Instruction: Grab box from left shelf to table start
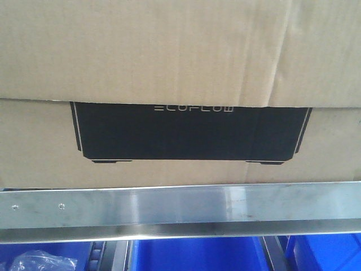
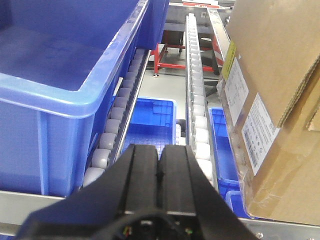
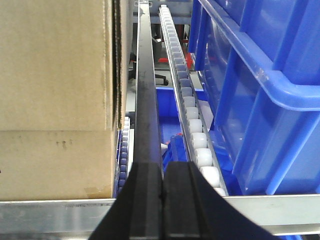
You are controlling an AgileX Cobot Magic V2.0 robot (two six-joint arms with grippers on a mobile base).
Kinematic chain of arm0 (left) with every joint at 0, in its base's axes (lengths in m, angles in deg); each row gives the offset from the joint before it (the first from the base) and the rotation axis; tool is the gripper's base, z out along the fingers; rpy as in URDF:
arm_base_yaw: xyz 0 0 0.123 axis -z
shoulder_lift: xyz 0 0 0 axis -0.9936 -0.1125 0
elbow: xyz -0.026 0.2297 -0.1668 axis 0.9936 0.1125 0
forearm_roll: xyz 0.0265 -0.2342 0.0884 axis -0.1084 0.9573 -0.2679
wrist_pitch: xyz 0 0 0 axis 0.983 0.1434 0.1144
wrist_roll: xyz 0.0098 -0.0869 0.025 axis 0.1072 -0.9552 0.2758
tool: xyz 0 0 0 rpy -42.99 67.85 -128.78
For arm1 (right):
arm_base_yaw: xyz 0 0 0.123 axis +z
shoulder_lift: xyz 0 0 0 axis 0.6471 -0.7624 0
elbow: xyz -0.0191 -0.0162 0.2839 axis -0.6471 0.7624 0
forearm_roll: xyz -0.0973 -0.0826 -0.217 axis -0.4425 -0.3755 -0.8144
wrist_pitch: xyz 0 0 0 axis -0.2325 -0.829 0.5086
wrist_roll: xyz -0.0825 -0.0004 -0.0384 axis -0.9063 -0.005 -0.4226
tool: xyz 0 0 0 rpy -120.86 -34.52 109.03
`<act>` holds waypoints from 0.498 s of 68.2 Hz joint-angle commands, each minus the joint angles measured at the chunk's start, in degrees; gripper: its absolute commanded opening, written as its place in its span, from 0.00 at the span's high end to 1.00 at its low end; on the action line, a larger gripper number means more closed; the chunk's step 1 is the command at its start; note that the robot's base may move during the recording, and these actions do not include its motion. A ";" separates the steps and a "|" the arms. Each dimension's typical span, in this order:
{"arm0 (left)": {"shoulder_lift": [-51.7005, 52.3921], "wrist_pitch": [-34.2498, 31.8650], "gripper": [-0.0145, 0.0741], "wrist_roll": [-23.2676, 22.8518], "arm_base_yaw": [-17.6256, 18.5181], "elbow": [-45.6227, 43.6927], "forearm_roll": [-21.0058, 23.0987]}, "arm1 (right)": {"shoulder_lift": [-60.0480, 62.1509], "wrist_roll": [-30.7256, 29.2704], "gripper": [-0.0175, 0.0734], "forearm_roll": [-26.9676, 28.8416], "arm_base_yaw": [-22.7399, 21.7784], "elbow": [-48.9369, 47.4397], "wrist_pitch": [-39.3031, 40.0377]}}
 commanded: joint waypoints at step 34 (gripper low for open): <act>0.91 -5.83 0.95 0.14 -0.09 -0.17 -0.11 | 0.45 -0.15 0.73 0.04 -0.35 0.13 5.34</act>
